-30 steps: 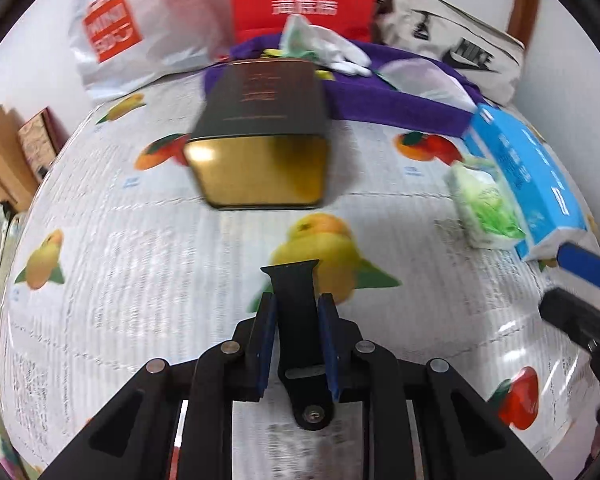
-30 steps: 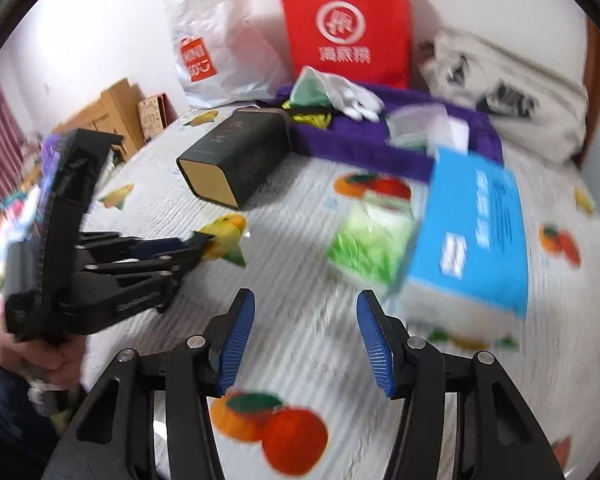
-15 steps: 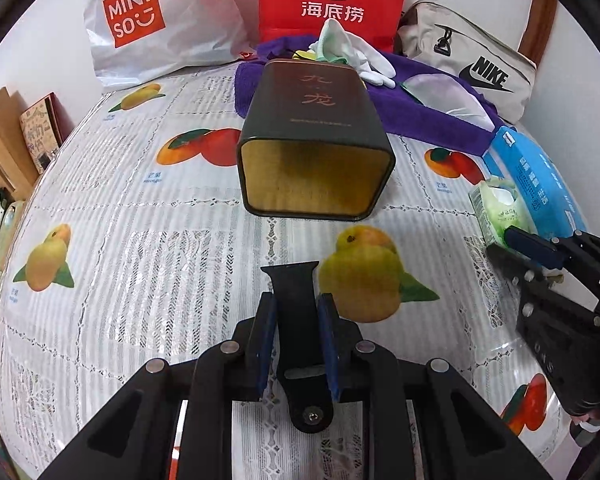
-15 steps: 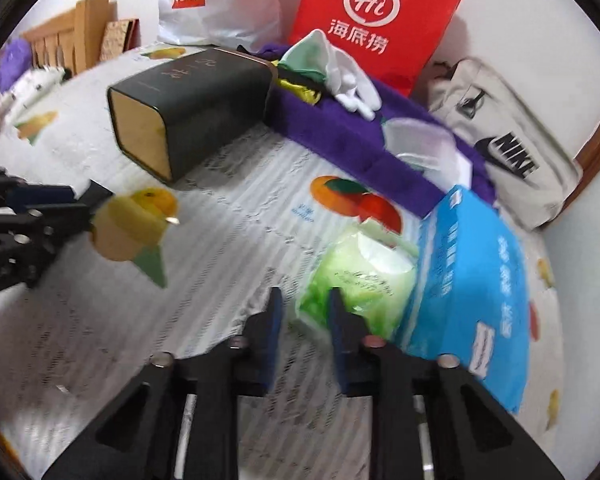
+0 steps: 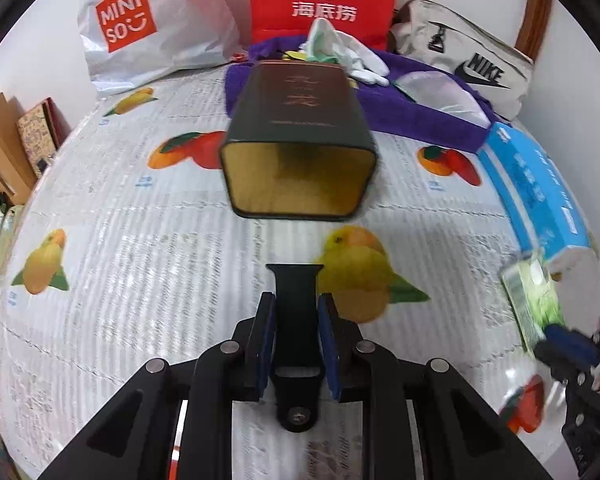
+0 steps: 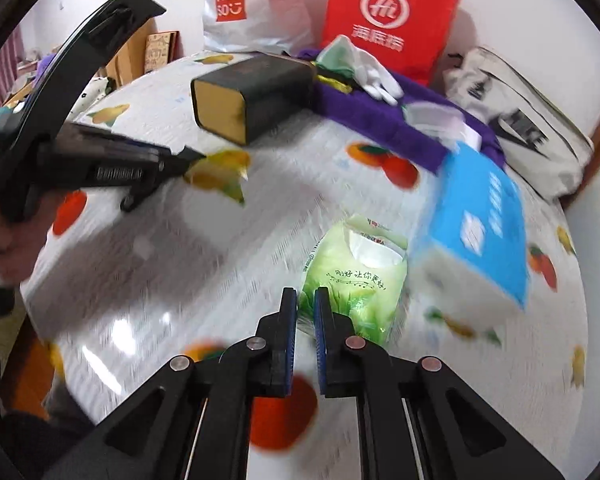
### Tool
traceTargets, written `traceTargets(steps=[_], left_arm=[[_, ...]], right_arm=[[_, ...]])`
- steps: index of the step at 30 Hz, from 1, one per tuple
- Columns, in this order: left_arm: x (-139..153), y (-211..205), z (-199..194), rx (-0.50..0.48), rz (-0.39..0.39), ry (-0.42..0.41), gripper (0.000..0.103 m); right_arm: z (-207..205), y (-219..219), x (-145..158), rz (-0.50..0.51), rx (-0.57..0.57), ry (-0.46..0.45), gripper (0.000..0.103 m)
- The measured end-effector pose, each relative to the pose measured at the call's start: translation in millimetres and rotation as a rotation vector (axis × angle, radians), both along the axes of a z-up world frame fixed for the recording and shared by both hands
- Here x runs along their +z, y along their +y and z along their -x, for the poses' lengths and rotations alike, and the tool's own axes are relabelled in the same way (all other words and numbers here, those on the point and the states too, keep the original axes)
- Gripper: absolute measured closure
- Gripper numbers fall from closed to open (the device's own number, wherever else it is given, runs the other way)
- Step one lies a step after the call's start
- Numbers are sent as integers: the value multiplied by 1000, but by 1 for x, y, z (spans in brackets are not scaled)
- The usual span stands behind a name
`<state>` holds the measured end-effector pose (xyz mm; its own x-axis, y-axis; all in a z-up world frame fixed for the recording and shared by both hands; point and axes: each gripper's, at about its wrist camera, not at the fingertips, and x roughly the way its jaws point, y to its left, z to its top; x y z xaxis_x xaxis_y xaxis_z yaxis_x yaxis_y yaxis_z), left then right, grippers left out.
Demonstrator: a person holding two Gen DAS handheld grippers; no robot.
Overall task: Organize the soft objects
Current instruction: 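Grasp the black strap with the left gripper while the right grasps the green tissue pack, then carry the strap in the left gripper while the right carries the tissue pack over the towel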
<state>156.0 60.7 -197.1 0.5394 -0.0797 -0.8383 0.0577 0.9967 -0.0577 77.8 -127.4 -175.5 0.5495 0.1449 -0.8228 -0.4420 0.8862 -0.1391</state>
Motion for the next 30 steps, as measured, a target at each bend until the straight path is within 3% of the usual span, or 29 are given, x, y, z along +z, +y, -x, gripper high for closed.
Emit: traceTargets(steps=[6,8,10,12,16,22,26,27,28,29,30], left_arm=[[-1,-11,4,-14,-9,-6,82],[0,-8,5,-9,6,0,82],[0,-6,6,-5,10,3,82],[0,-6,9,-3,7,-1,81],[1,-3,13,1,-4,-2,70],[1,2,17,-1,-18,3,57],[-2,-3,18,-9,-70,-1,56],[-2,-5,18,-9,-87,-3,56],[-3,-7,18,-15,-101,-8,58],[-3,-9,18,-28,-104,-15,67],[-3,-12,18,-52,-91,-22,73]], right_arm=[[16,-21,3,-11,-60,1,92],[19,-23,9,-36,-56,-20,81],[19,-26,13,-48,-71,-51,41],[19,-30,16,-59,-94,-84,34],[5,-36,13,-74,-132,-87,30],[-18,-37,-16,-74,-173,-4,30],[-21,-39,-25,-117,-187,-5,31],[-22,-40,-26,-124,-190,-6,34],[-22,-40,-25,-129,-193,-17,43],[-22,-41,-24,-130,-195,-24,50],[-23,-41,-24,-134,-196,-22,52]])
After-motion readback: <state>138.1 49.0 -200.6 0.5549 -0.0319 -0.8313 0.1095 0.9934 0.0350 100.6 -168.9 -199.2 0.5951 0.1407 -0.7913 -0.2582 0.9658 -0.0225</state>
